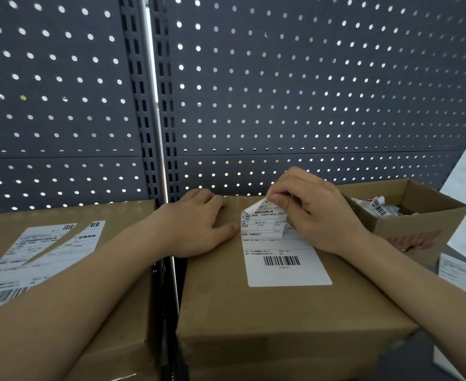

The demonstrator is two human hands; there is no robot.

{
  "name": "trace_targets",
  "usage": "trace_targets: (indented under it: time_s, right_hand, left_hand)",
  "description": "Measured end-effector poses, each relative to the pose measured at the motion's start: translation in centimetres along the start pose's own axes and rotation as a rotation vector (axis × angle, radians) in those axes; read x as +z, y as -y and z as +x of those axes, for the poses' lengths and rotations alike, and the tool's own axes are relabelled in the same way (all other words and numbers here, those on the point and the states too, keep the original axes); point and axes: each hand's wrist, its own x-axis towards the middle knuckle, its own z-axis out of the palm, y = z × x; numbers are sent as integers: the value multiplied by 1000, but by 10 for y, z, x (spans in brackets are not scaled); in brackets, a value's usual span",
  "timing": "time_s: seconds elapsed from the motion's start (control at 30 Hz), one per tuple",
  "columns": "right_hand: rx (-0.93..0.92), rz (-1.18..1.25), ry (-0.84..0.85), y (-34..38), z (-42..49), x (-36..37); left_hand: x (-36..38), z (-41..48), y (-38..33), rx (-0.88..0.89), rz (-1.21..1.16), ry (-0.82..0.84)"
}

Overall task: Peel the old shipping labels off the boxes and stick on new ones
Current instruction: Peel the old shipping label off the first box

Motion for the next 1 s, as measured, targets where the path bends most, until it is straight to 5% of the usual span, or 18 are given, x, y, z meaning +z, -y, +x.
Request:
trace_targets:
  time_s: [1.0]
  right_hand:
    - [-24,104,-318,22,10,-11]
  left_hand:
    - [3,1,0,-22,-48,61]
